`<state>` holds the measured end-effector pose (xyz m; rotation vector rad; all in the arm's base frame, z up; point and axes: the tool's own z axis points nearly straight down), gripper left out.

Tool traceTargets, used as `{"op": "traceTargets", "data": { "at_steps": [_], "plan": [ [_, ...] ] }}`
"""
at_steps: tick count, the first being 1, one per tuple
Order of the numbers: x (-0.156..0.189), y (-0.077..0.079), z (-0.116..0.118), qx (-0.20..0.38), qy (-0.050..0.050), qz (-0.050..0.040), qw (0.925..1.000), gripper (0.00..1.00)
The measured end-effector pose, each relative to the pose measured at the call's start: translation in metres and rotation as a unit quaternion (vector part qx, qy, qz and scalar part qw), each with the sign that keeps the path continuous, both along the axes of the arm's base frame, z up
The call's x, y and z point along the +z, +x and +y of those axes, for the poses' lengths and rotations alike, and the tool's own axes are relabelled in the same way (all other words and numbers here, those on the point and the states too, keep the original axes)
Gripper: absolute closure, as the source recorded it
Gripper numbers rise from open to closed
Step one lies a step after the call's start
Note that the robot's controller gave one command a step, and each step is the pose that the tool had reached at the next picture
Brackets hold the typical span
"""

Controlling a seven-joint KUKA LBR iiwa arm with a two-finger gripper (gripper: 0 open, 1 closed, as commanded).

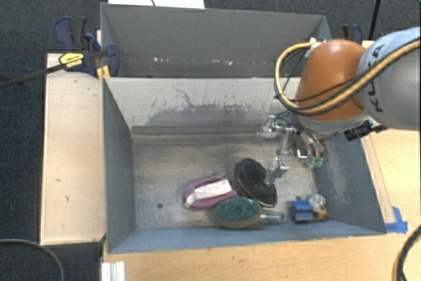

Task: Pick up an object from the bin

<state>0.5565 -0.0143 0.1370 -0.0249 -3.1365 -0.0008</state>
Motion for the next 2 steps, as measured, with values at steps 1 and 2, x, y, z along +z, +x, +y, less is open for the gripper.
{"op": "traceTargets", "data": {
  "at_steps": [1,2],
  "plan": [
    [-0.035,-0.004,0.008,0.034,-0.002,-0.0108,0.9993,0.0],
    [-0.052,-0.046,0.029,0.151,-0.002,-0.0195,0.9883,0.0]
  ]
}}
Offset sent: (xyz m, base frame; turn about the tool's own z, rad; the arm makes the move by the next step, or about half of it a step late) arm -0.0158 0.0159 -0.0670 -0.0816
